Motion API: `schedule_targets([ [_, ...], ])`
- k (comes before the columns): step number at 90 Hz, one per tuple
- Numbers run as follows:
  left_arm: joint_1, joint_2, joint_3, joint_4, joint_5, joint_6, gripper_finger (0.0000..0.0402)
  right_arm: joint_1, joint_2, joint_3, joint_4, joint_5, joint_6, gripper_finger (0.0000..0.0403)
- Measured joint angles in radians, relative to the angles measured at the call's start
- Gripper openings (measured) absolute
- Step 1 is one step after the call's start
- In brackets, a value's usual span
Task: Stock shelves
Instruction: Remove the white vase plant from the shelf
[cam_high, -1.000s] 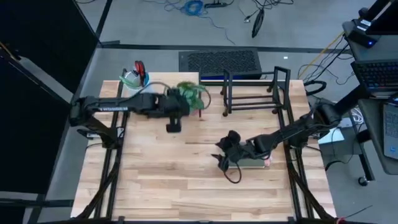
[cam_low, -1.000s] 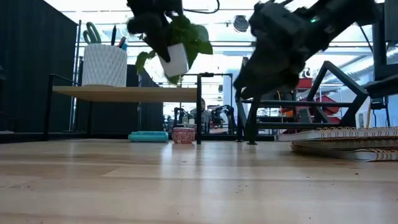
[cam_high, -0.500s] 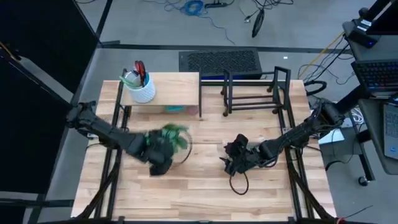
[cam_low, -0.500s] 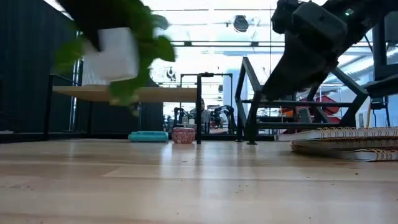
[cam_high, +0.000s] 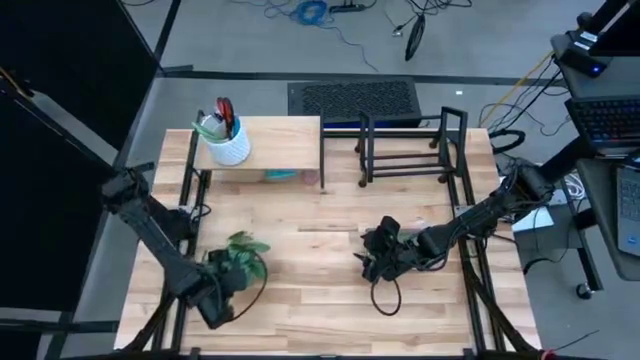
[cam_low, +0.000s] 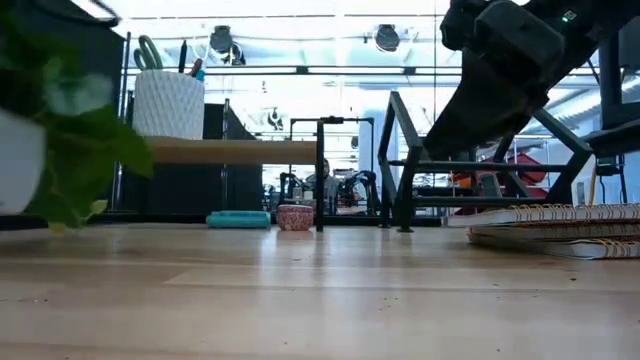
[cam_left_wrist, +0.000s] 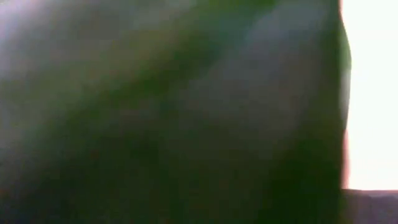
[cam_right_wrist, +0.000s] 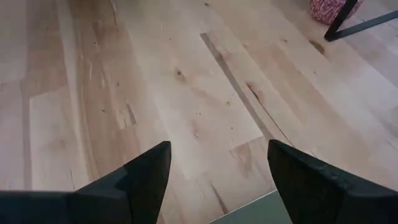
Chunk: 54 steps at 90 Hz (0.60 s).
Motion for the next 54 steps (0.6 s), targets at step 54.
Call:
schedule_targets([
  [54,-0.018,-0.001,-0.07,0.053,0.091,0.008,0.0037,-0.003,0.0,0.0,-0.003,0.0,0.004,0.0251],
])
